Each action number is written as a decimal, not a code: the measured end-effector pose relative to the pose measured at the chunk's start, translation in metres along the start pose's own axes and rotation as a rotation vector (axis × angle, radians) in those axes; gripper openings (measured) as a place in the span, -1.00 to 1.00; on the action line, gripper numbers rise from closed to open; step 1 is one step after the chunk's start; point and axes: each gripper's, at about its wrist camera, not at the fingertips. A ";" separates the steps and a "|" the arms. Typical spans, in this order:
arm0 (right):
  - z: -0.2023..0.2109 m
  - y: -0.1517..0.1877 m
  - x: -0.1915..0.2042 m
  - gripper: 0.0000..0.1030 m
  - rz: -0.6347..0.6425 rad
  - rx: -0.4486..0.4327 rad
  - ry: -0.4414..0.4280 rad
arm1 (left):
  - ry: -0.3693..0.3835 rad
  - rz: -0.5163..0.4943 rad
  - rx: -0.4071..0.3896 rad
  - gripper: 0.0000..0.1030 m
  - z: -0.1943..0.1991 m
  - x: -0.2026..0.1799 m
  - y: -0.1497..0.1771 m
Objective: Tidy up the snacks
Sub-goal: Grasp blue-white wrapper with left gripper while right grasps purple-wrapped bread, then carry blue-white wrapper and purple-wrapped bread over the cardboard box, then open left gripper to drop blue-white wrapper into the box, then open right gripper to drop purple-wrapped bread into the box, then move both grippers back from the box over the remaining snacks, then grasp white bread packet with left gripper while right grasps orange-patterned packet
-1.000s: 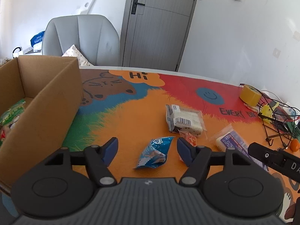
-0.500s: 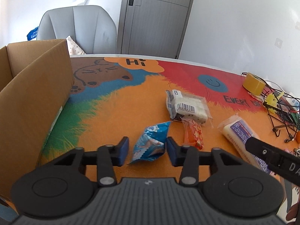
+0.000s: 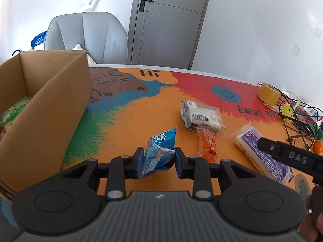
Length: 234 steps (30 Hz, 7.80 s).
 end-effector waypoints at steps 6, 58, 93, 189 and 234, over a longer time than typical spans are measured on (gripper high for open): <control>-0.007 0.020 0.013 0.28 0.058 0.052 0.011 | -0.031 0.032 -0.016 -0.40 0.009 0.013 -0.001; 0.082 0.020 0.147 -0.42 0.044 -0.049 -0.376 | -0.137 0.161 -0.259 -0.40 0.138 0.139 -0.024; 0.036 0.005 0.264 -0.41 0.210 0.071 -0.504 | -0.229 0.337 -0.195 -0.12 0.117 0.236 -0.049; -0.022 0.002 0.046 -0.65 0.026 0.193 -0.106 | -0.008 -0.051 0.006 0.52 -0.009 0.004 -0.051; -0.043 -0.036 -0.032 -0.59 -0.029 0.147 -0.009 | -0.008 -0.116 0.077 0.13 -0.093 -0.077 -0.055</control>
Point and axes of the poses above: each gripper's, at about its wrist camera, not at the fingertips, and z roughly against the way its jaws point, x to its left, y to its underside, and after that the axes turned 10 degrees about -z, right-handed
